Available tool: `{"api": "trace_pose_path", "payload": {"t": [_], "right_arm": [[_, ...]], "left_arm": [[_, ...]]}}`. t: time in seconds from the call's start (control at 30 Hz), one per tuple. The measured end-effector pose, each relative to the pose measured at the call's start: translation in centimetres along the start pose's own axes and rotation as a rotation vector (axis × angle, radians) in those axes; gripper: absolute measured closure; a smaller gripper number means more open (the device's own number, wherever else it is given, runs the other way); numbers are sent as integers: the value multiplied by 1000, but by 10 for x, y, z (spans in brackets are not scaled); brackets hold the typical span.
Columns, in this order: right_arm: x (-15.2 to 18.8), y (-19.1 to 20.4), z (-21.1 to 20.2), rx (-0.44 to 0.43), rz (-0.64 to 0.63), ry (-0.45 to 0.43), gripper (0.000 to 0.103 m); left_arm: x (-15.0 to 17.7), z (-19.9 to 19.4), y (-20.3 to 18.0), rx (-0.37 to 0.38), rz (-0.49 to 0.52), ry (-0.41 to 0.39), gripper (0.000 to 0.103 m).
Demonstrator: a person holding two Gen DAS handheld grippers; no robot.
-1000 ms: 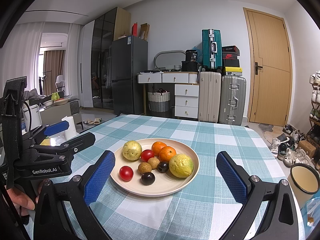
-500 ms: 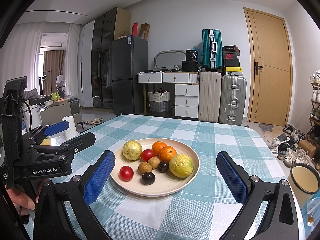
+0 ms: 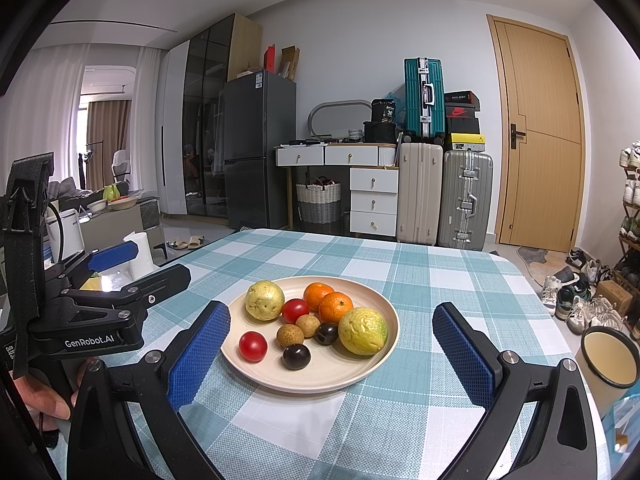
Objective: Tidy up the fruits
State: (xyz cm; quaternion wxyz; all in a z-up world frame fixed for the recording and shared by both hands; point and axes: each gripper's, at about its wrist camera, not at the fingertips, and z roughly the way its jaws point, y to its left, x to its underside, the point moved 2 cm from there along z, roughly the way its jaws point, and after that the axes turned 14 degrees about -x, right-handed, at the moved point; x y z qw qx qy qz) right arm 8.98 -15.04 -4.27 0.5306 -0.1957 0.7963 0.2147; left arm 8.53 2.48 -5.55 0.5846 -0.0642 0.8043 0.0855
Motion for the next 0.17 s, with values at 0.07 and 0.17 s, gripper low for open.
{"api": "trace_pose_path", "payload": {"t": [0.07, 0.17], "right_arm": [[0, 0, 0, 0, 0, 0, 0], [0, 0, 0, 0, 0, 0, 0]], "left_arm": [[0, 1, -3, 2, 1, -1, 1], [0, 0, -1, -4, -1, 1, 1]]}}
